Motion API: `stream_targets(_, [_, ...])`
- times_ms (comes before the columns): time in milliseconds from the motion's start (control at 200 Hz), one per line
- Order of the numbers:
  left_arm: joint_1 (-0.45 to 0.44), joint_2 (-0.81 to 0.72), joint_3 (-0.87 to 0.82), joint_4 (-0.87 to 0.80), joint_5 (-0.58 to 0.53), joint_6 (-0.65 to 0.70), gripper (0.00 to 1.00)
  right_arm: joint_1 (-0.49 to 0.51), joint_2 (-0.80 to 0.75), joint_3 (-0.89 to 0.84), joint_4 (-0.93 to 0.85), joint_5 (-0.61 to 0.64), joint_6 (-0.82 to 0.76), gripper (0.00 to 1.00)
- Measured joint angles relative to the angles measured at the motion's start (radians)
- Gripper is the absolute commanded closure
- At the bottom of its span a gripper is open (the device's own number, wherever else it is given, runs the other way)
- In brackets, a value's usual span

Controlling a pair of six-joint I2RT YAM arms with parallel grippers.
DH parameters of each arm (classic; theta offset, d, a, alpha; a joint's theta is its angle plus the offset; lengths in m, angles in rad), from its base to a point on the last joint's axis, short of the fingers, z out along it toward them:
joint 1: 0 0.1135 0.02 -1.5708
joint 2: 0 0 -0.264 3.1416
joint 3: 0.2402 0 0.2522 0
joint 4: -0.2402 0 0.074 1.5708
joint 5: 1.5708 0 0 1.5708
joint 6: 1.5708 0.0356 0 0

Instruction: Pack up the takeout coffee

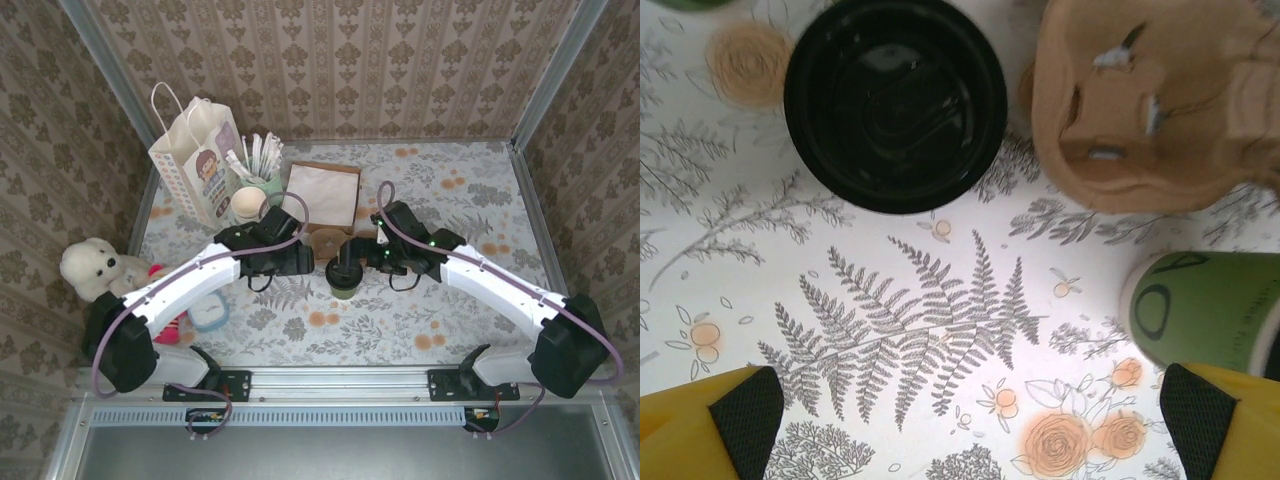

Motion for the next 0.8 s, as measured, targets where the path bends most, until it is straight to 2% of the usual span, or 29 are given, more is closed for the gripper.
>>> stream_targets(370, [0.012, 0.085, 0.0, -0.01, 0.072, -0.011, 0.0, 0.111, 0.172, 0.147, -0.149, 0.087, -0.029, 0.0])
stream_targets(670, [0.033, 0.125, 0.0, 0.03, 0.143, -0.01, 0.0, 0.142, 0.233, 0.198, -0.186, 0.114, -0.045, 0.0])
stream_targets(800, [0.033, 0.132, 0.0, 0.036, 0.163, -0.01, 0.0, 0.143, 0.25, 0.206, -0.206, 0.138, -0.041, 0.04])
